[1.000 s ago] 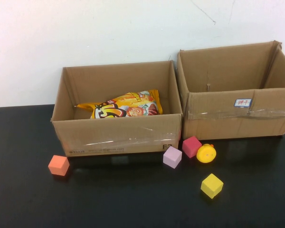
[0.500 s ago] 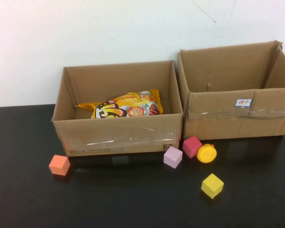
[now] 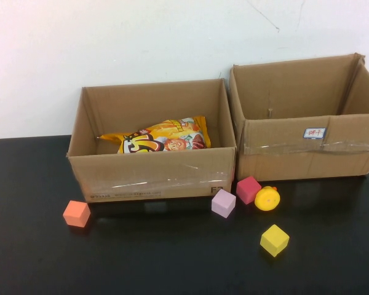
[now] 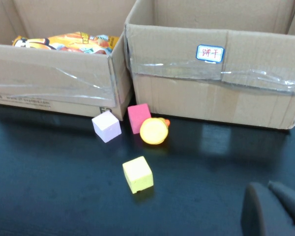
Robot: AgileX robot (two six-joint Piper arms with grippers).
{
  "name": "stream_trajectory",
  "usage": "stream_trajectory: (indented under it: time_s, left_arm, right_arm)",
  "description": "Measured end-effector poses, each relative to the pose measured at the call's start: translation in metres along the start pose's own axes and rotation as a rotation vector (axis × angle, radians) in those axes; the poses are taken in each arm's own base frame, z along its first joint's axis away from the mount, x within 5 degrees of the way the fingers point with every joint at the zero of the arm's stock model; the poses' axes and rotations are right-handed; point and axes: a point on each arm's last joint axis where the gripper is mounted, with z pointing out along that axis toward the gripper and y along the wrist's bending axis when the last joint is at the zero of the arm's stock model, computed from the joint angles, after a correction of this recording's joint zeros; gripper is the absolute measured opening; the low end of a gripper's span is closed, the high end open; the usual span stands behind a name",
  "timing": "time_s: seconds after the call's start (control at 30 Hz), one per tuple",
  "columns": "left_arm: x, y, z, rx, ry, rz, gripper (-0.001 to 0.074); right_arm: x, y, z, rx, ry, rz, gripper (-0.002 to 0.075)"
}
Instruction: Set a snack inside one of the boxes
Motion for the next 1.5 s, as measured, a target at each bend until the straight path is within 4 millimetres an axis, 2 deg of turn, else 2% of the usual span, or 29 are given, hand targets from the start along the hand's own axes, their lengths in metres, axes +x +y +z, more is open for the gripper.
stream_trajectory:
  time_s: [0.37,0.6,0.87,1.5]
  left_arm:
    - [0.0001,-0.0004,0.0005,0.004,-0.008,-0.027,-0.0001]
    - [-0.0002,-0.0025,0.0005,0.027,-0.013,0.017,-0.0001]
    - [-0.0002,-0.0051,0.0004,0.049,-0.012,-0.073,-0.0001]
    - [-0.0005,-0.005,0.0006,0.042,-0.02,-0.048,-0.0001]
  right_arm:
    - [0.0002,0.0,0.0,0.0,0.003,0.0,-0.0001]
    - [0.0002,0.0,0.0,0.0,0.003,0.0,-0.0001]
    - [0.0002,0.0,0.0,0.0,0.003,0.0,-0.0001]
    - [0.0002,0.0,0.0,0.0,0.003,0.0,-0.0001]
